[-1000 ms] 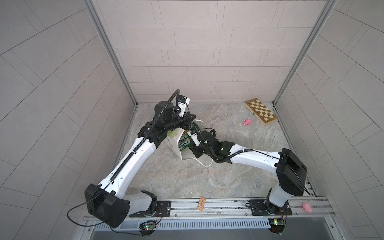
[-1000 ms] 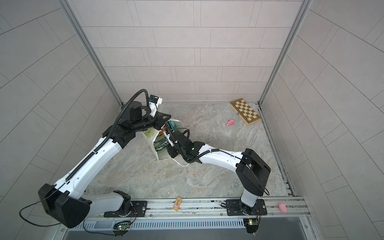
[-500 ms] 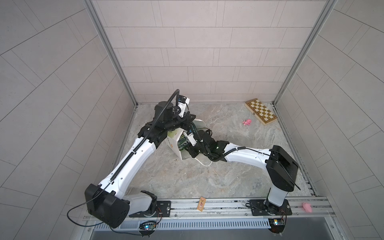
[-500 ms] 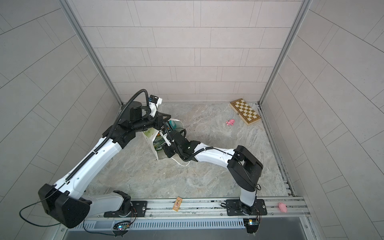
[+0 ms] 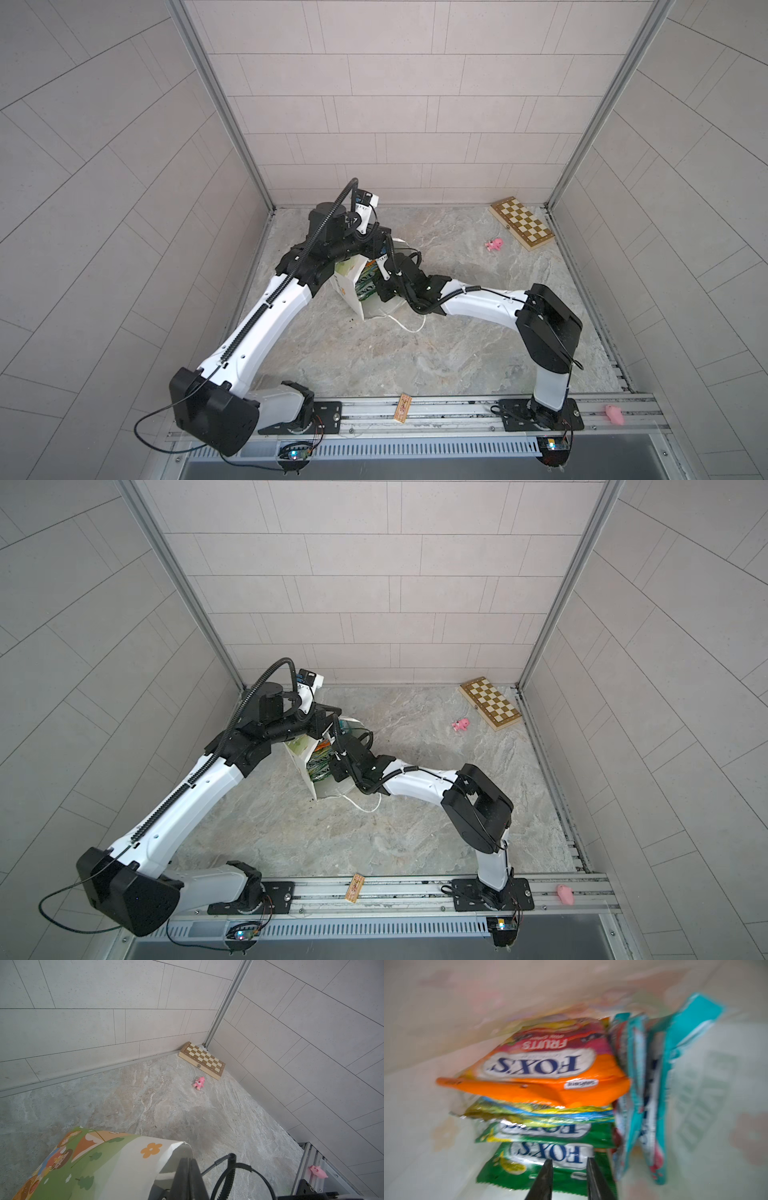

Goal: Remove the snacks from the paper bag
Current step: 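Close the right gripper on the teal Fox's Mint Blossom packet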

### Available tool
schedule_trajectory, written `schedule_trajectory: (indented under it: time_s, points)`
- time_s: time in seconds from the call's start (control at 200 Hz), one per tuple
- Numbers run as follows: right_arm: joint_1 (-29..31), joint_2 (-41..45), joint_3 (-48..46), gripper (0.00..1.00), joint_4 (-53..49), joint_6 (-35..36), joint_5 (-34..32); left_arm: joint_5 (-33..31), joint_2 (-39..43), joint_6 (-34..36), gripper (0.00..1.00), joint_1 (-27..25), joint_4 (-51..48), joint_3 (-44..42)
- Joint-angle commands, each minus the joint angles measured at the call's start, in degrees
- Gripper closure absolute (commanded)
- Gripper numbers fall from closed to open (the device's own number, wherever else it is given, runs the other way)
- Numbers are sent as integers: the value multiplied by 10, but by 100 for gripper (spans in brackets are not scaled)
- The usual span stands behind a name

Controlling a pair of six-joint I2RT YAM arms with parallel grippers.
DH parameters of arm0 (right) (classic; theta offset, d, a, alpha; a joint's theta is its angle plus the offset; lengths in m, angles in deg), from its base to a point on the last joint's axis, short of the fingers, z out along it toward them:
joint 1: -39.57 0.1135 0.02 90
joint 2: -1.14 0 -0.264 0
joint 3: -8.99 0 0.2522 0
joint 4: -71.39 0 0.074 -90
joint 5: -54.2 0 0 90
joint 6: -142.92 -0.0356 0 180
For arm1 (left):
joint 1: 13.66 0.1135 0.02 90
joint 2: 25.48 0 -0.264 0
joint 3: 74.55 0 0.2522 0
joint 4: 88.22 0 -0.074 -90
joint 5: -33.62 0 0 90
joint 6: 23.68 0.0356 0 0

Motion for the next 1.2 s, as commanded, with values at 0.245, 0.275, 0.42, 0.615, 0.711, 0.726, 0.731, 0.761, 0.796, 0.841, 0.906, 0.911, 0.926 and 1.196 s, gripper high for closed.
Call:
schedule_trajectory:
  time_s: [0.245, 0.275, 0.42, 0.615, 0.711, 0.726, 0.731, 0.761, 0.796, 0.841, 0.906, 0.911, 0.926, 1.196]
  points:
    - [2, -47, 46, 73, -64, -9, -134, 27, 13, -4, 100, -4, 17, -1]
    - [2, -51, 50, 73, -68, -11, -138, 27, 13, -5, 100, -5, 17, -1]
    - [2, -68, 66, 72, -76, -17, -151, 28, 12, -5, 100, -4, 17, -1]
    - [2, -99, 101, 70, -99, -20, -153, 31, 12, -5, 100, -5, 17, -1]
    - [2, -111, 114, 71, -108, -24, -166, 31, 12, -6, 100, -5, 18, -1]
    - [2, -112, 117, 72, -110, -24, -167, 30, 12, -6, 100, -5, 18, -1]
    - [2, -114, 117, 73, -111, -24, -167, 30, 11, -6, 100, -5, 17, -1]
    - [1, -118, 121, 74, -113, -24, -167, 30, 11, -6, 100, -5, 18, 0]
    - [1, -123, 127, 76, -118, -23, -168, 30, 11, -7, 100, -5, 18, -1]
    - [1, -129, 135, 82, -124, -21, -167, 28, 11, -7, 100, -5, 18, -2]
    - [2, -132, 139, 93, -125, -16, -162, 23, 11, -8, 100, -5, 18, -2]
    - [1, -132, 139, 94, -125, -16, -161, 22, 10, -8, 100, -5, 18, -3]
    - [1, -132, 139, 95, -125, -16, -160, 22, 11, -8, 100, -5, 18, -3]
    - [1, -82, 105, 100, -112, -12, -132, -28, 11, -4, 100, -4, 10, -7]
